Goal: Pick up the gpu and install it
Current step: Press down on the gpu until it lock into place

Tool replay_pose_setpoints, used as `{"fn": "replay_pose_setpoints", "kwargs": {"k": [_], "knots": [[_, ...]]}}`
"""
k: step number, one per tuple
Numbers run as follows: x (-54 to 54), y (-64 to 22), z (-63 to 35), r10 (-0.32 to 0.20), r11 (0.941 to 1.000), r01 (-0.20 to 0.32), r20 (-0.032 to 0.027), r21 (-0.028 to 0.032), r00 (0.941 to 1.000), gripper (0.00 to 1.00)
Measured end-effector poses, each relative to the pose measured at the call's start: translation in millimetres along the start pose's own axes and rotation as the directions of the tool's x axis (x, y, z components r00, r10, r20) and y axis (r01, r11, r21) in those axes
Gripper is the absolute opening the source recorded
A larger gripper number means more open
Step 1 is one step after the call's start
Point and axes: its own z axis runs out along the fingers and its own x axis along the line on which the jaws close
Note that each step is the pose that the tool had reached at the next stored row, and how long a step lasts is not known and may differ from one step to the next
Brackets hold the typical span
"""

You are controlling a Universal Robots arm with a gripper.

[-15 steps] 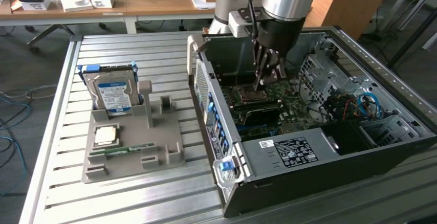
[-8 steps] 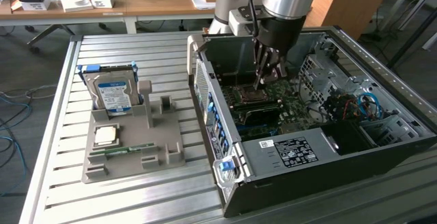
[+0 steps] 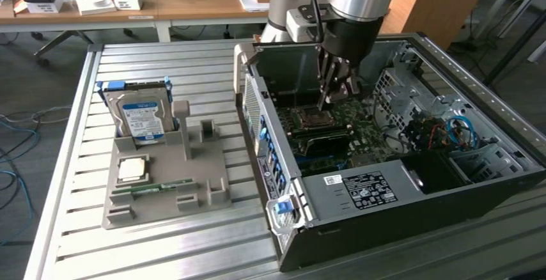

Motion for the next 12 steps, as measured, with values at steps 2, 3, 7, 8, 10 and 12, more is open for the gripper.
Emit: {"fn": "replay_pose_setpoints", "kwargs": {"k": [2,3,7,8,10,12], "knots": [[0.0,0.0,-0.1,0.0,1.0,0.0,-0.0002,-0.0001,1.0,0.11],[0.0,0.0,-0.2,0.0,1.0,0.0,-0.0003,-0.0001,1.0,0.11],[0.1,-1.0,-0.2,0.0,1.0,0.0,-0.0004,-0.0037,1.0,0.11],[0.0,-1.0,-0.2,0.0,1.0,0.0,-0.0004,-0.0041,1.0,0.11],[0.0,-1.1,-0.1,0.0,1.0,0.0,-0.0003,-0.0044,1.0,0.11],[0.0,-1.1,-0.1,0.0,1.0,0.0,-0.0003,-0.0044,1.0,0.11]]}}
